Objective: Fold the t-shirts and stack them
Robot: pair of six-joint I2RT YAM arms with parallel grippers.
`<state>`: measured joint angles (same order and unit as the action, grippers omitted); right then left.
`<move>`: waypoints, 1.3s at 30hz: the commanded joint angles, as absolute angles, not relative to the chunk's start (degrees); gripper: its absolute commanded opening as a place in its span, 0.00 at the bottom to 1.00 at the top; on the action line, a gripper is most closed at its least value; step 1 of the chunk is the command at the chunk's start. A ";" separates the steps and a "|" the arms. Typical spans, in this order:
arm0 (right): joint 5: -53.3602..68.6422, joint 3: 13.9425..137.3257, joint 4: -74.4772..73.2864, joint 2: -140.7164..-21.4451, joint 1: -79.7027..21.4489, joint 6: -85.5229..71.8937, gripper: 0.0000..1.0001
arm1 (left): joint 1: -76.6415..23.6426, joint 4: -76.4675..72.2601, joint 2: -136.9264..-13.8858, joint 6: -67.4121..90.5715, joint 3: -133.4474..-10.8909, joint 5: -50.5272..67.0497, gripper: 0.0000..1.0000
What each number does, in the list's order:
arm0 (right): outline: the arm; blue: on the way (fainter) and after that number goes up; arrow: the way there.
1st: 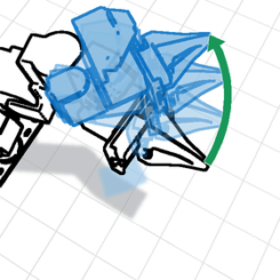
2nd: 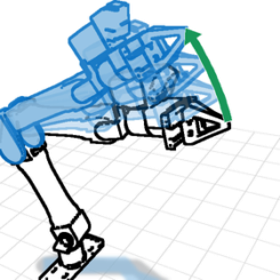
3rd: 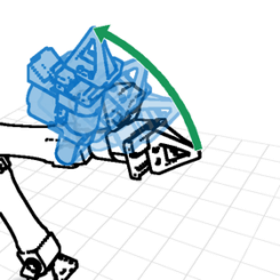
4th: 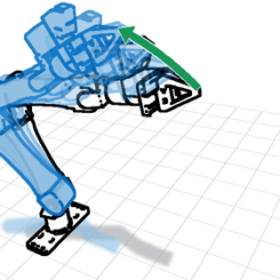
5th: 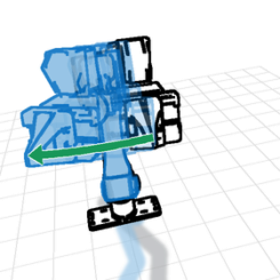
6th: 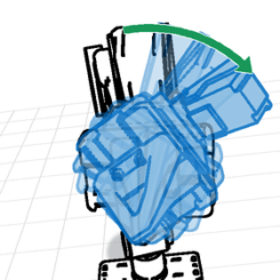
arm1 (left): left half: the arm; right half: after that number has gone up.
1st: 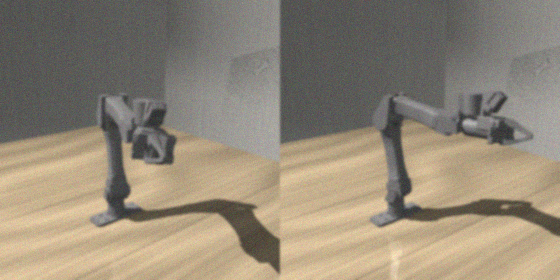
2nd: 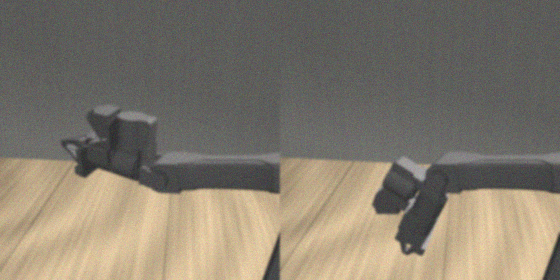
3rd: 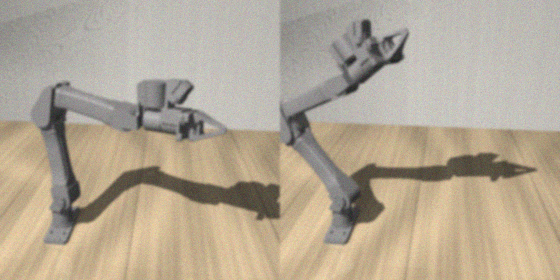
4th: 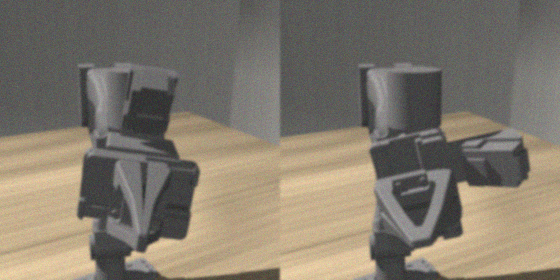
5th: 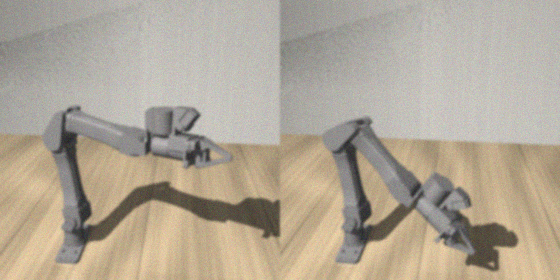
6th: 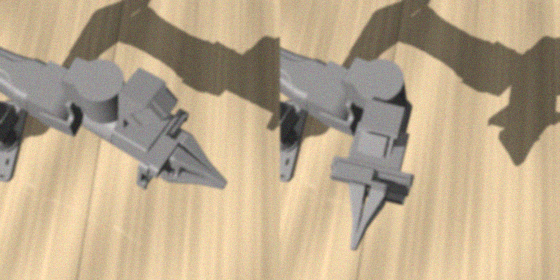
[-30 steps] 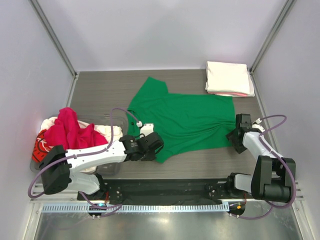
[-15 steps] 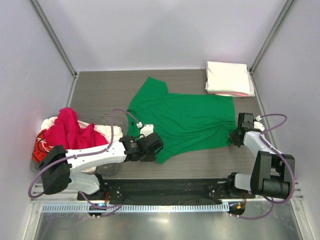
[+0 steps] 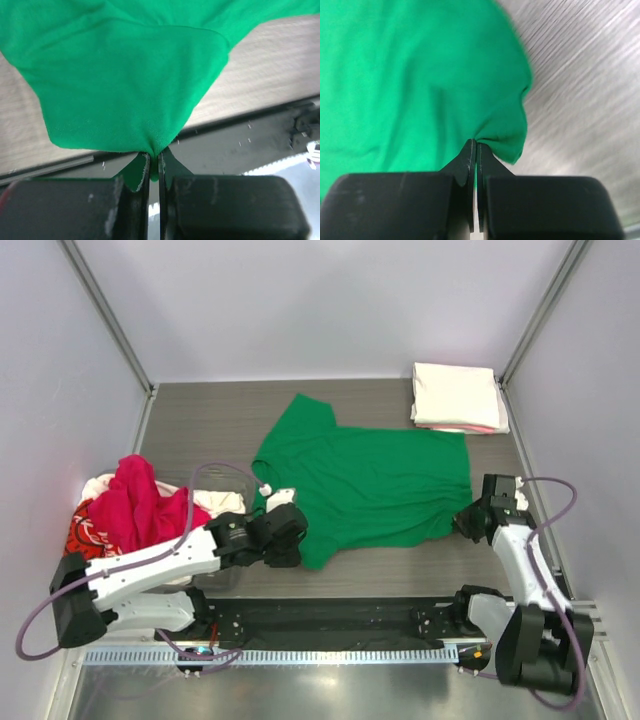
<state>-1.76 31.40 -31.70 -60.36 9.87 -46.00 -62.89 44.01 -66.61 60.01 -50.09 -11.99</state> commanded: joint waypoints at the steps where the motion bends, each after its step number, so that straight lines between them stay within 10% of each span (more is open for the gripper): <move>1: 1.06 34.98 -40.86 -50.05 9.93 -46.41 0.01 | -63.11 51.84 -61.71 60.91 -53.69 -10.19 0.00; 14: 0.26 37.00 -55.64 -35.33 9.93 -43.59 0.01 | -64.95 59.66 -58.79 62.15 -54.84 -13.42 0.00; 39: -1.93 57.47 -39.82 -68.62 9.93 -38.85 0.01 | -39.29 61.97 -92.45 30.15 -88.94 -17.58 0.00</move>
